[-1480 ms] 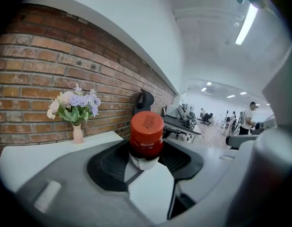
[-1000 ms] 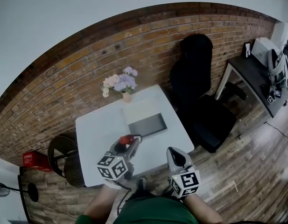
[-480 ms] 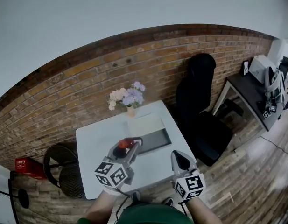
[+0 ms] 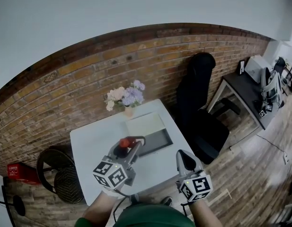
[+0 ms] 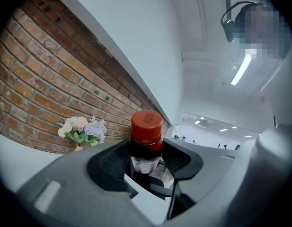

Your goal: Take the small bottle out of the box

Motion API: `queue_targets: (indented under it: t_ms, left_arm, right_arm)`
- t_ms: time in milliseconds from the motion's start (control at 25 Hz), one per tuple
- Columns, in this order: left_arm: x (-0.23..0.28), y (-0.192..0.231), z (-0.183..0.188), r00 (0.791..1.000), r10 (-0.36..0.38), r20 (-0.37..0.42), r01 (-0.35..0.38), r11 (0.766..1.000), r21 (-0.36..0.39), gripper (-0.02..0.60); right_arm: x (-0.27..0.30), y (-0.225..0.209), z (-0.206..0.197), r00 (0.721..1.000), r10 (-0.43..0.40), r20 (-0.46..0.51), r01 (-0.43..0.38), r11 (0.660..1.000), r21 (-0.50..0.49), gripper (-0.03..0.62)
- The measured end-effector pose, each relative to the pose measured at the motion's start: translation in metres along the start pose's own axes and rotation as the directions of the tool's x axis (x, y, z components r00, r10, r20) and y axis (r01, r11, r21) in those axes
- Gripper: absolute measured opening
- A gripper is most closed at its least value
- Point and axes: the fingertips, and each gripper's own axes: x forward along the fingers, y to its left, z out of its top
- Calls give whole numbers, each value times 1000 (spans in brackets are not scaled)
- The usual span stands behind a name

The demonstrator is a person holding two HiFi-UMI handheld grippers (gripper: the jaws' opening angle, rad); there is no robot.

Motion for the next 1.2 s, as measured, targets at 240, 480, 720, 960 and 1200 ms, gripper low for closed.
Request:
queue_targets:
  t_ms: [240, 480, 720, 960, 1200]
  left_arm:
    - [1, 10, 8, 1000, -15, 1, 15, 1000, 10, 229]
    - [-1, 10, 22, 998, -44, 35, 45, 999, -20, 227]
    - [-5, 4, 23, 998, -57, 38, 58, 998, -18, 227]
    - [-8, 5, 20, 998, -51, 31, 52, 998, -20, 227]
    - [-12, 0, 12, 998, -56, 14, 57, 998, -31, 227]
  right_arm:
    - [4, -9, 6, 999, -37, 8, 37, 999, 2, 3]
    - [12, -21, 13, 998, -62, 29, 61, 998, 30, 3]
    - [18, -17, 14, 998, -52, 36, 51, 998, 33, 3]
    - [21, -13, 12, 999, -31, 38, 29, 998, 50, 3]
    - [18, -10, 3, 999, -30, 20, 29, 998, 64, 3]
